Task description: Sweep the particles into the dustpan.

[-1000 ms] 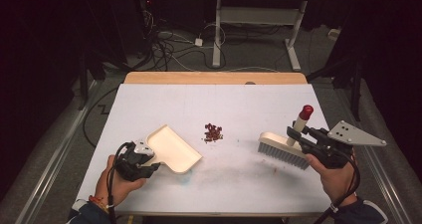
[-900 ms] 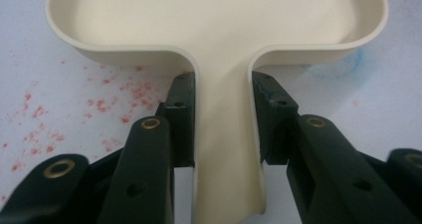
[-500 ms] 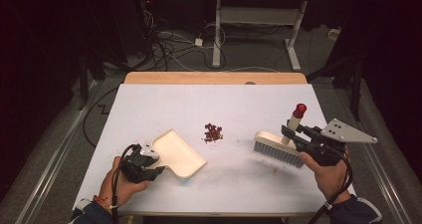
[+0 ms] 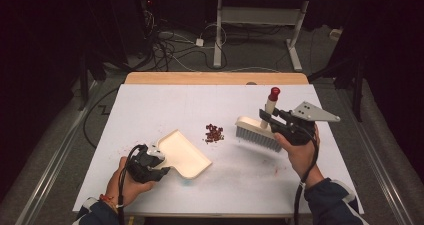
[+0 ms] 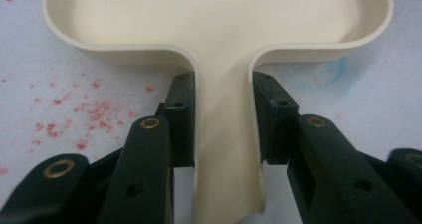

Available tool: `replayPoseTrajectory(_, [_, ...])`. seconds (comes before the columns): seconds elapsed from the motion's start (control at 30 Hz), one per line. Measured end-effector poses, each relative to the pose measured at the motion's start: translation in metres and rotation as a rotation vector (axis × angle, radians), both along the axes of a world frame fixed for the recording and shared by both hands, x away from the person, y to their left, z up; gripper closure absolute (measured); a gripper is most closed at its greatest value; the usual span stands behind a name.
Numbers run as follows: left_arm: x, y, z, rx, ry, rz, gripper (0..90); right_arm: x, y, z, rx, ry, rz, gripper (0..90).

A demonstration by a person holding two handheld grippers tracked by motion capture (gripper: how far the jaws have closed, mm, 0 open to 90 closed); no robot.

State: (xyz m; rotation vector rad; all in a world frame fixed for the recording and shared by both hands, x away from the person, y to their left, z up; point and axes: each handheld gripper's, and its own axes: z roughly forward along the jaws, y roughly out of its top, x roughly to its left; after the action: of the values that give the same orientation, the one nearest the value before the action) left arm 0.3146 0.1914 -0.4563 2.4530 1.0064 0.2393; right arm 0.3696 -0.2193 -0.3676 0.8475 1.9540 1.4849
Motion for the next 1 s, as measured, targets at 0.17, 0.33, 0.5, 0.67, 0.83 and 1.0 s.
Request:
replayPoseTrajectory(0.17, [0.001, 0.0, -0.002, -0.012, 0.009, 0.003, 64.3, 0.03, 0.022, -0.001, -0.001, -0.006, -0.066, 70.2])
replayPoseTrajectory(0.33, [0.002, 0.0, -0.002, -0.017, 0.009, 0.004, 64.2, 0.048, 0.041, -0.002, -0.012, 0.004, -0.068, 70.2])
replayPoseTrajectory(0.5, [0.004, 0.0, -0.001, -0.024, 0.017, 0.001, 64.2, 0.063, 0.061, -0.001, 0.012, 0.008, -0.067, 70.3])
replayPoseTrajectory(0.67, [0.006, -0.001, -0.002, -0.03, 0.021, -0.003, 64.2, 0.074, 0.081, -0.007, -0.016, 0.001, -0.069, 70.3])
replayPoseTrajectory(0.83, [0.008, -0.004, -0.001, -0.023, 0.017, -0.007, 64.2, 0.082, 0.092, -0.022, -0.022, 0.02, -0.067, 70.2])
replayPoseTrajectory(1.0, [0.009, -0.006, -0.001, -0.022, 0.016, -0.008, 64.2, 0.081, 0.098, -0.035, -0.001, 0.04, -0.037, 70.2])
